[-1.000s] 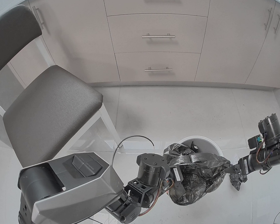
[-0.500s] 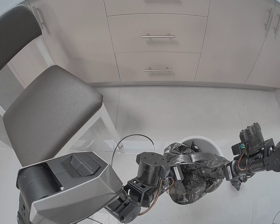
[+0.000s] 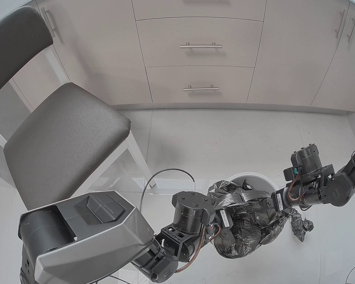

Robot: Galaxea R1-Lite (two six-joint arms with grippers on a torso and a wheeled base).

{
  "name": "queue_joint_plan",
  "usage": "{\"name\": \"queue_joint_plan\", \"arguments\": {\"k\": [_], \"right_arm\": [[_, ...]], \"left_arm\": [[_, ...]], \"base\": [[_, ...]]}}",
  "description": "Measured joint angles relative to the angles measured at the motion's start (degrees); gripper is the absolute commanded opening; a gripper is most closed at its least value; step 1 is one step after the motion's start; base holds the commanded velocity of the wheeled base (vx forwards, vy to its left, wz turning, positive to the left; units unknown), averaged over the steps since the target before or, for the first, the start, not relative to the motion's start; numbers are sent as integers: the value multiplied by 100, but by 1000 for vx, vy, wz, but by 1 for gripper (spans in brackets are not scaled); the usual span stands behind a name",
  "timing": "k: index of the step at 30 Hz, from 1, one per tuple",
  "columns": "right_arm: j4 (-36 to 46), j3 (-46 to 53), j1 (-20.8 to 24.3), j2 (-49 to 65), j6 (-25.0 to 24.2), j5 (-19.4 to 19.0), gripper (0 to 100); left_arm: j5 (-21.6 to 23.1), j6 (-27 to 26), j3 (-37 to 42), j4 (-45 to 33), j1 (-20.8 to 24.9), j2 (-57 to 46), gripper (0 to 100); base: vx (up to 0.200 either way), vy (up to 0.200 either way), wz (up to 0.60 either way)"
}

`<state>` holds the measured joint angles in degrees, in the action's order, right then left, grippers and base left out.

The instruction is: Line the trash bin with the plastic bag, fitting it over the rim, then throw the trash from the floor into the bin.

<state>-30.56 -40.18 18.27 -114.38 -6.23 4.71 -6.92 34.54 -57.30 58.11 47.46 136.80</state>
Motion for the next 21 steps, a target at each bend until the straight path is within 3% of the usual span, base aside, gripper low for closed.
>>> {"name": "queue_joint_plan", "arguments": {"k": [8,16,21], "right_arm": [[-4,-505,-80,-288,-9,383,100],[-9,-828,-144,-455,-26,429,100],[-34,-940,-182,-505,-41,471,100]], "left_arm": [[11,-38,-6,-4,0,-17,0],[63,-361,-87,-4,-33,-9,0],[439,-547,-149,-9,-121,11,0]], "base": [[0,0,0],[0,0,0],[0,0,0]]}}
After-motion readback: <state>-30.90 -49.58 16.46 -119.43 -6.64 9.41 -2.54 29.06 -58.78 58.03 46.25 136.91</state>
